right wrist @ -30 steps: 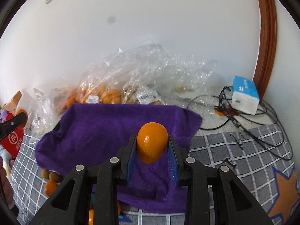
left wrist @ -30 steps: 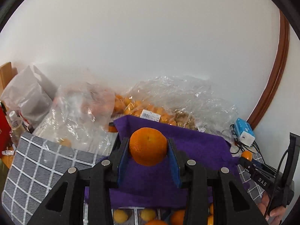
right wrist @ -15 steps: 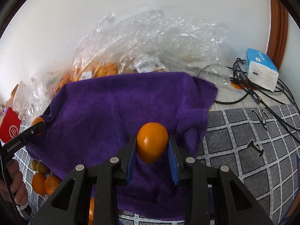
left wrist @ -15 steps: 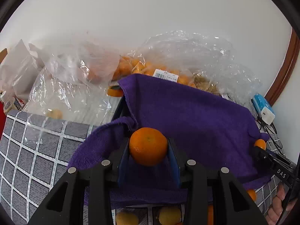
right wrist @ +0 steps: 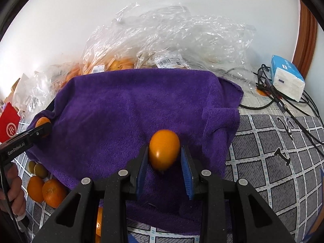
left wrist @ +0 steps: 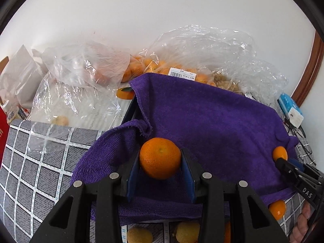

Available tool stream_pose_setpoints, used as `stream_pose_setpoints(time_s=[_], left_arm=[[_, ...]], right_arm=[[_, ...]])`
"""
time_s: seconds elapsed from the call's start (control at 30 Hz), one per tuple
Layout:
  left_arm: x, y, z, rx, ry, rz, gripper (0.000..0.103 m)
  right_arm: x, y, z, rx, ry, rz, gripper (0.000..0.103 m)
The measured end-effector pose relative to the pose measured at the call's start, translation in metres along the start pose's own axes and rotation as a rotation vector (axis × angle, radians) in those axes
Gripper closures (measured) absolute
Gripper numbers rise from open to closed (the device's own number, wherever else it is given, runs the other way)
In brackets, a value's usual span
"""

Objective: Organize fruits
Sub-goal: 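Lift both held oranges and carry them over the purple towel, then open both grippers to drop the oranges onto the purple towel, then move both grippers back toward the fruit row on the star mat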

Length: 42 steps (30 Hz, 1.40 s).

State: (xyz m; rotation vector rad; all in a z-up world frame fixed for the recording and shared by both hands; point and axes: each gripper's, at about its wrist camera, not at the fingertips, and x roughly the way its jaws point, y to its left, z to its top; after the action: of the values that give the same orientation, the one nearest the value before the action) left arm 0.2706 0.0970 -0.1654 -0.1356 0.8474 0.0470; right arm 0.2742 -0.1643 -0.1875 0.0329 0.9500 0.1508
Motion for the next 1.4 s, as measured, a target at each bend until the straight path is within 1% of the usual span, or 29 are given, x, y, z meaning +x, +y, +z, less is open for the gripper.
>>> stream_pose_setpoints(time_s=[0.07,0.13,0.17,0.27,0.33,0.43,0.47,0.53,0.6,0.73,0.8,0.87,0.93,0.97,1.03,1.1,1.17,1.3,1.33,1.4], left_arm=[[0.000,0.000,0.001,0.000,0.001,-0.002,0.065],[0.000,0.001,0.001,-0.003,0.003,-0.005,0.065],[0.000,0.002,0.001,-0.007,0.004,-0.006,0.065],[-0.001,0.003,0.001,-0.012,0.000,0.000,0.065],[-0.002,0.004,0.001,-0.012,0.000,0.001,0.065],[-0.004,0.004,0.001,-0.012,-0.005,0.002,0.064],[-0.005,0.004,0.001,-0.015,-0.012,0.004,0.062],[-0.010,0.005,0.002,-0.020,-0.030,-0.003,0.053],[-0.017,0.006,0.003,-0.028,-0.056,0.001,0.052],[-0.026,0.006,0.006,-0.028,-0.088,-0.002,0.052],[-0.031,0.005,0.008,-0.025,-0.097,0.014,0.052],[-0.038,0.003,0.011,-0.027,-0.107,-0.008,0.052],[-0.049,0.001,0.015,-0.027,-0.123,-0.027,0.052],[-0.056,0.001,0.017,-0.023,-0.122,-0.032,0.052],[-0.063,0.001,0.015,-0.016,-0.110,-0.051,0.052],[-0.070,0.004,0.010,-0.015,-0.100,-0.057,0.052],[-0.074,0.007,0.002,-0.013,-0.093,-0.035,0.052],[-0.077,0.021,-0.022,-0.003,-0.062,-0.021,0.052],[-0.078,0.026,-0.029,-0.004,-0.066,-0.013,0.052],[-0.081,0.034,-0.039,-0.016,-0.103,-0.001,0.051]], right_arm=[[-0.002,0.001,0.000,0.000,-0.002,0.011,0.059],[-0.007,0.004,-0.001,-0.012,-0.022,-0.005,0.043],[-0.009,0.006,-0.002,-0.019,-0.032,-0.018,0.040],[-0.018,0.009,-0.004,-0.046,-0.059,-0.042,0.037],[-0.022,0.011,-0.003,-0.044,-0.078,-0.058,0.037],[-0.026,0.011,-0.003,-0.042,-0.084,-0.058,0.037],[-0.027,0.011,-0.002,-0.045,-0.084,-0.061,0.037],[-0.031,0.013,-0.001,-0.047,-0.088,-0.091,0.037],[-0.038,0.014,0.000,-0.040,-0.109,-0.111,0.037],[-0.051,0.017,0.001,-0.030,-0.129,-0.081,0.037],[-0.055,0.021,0.002,-0.028,-0.123,-0.058,0.037],[-0.060,0.025,0.004,-0.042,-0.132,-0.029,0.039],[-0.065,0.030,0.007,-0.051,-0.116,-0.034,0.046],[-0.069,0.032,0.006,-0.055,-0.108,-0.030,0.048],[-0.078,0.034,-0.001,-0.064,-0.102,-0.013,0.049],[-0.082,0.035,-0.012,-0.080,-0.097,0.013,0.049],[-0.082,0.037,-0.023,-0.086,-0.087,0.045,0.049],[-0.068,0.038,-0.040,-0.076,-0.049,0.071,0.049],[-0.064,0.038,-0.042,-0.067,-0.037,0.079,0.052],[-0.058,0.038,-0.044,-0.053,-0.020,0.081,0.052]])
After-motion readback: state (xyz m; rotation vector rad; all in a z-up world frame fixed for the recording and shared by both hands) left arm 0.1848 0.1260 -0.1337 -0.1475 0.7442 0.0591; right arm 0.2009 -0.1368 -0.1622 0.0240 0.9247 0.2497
